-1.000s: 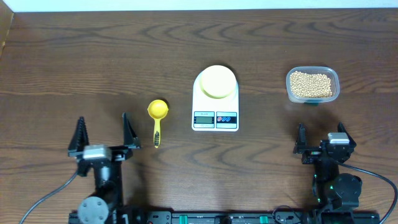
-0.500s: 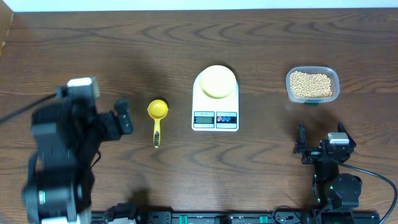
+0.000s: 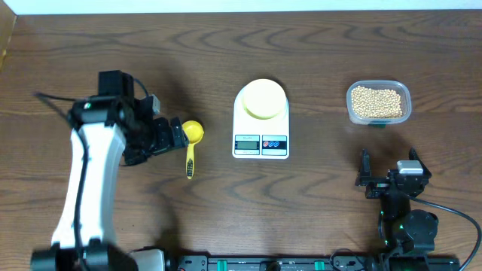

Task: Scoop item into bowl and weigh 50g on scale
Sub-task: 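Reach the left gripper forward to the yellow scoop handle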

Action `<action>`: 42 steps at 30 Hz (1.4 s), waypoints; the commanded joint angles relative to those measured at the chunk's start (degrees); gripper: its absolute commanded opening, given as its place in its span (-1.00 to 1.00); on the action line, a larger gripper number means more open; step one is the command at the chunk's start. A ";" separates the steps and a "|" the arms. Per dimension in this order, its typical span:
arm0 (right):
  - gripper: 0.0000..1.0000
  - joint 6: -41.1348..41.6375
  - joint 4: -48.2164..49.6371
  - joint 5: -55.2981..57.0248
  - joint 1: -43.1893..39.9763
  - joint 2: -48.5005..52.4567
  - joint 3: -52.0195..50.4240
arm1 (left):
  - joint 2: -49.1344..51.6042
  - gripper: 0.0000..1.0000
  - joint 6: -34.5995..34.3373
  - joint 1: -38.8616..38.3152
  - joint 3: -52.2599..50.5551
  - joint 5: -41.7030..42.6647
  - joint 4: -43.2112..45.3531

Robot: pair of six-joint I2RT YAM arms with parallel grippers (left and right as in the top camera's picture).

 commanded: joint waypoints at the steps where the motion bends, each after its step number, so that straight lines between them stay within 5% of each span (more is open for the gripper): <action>1: 0.99 -0.44 -0.15 -0.11 0.22 -0.35 -0.15 | 2.95 0.96 1.33 -0.04 -1.81 -1.42 1.11; 10: 0.98 -0.44 -0.15 -0.11 0.22 -0.35 -0.15 | 6.34 0.96 1.36 -0.04 -4.50 6.58 9.07; 27: 0.98 -0.44 -0.15 -0.11 0.22 -0.35 -0.15 | 6.45 0.99 4.59 -0.22 -19.32 6.80 23.93; 42: 0.98 -0.44 -0.15 -0.11 0.22 -0.35 -0.15 | 9.60 0.83 4.66 -0.22 -20.59 7.85 30.56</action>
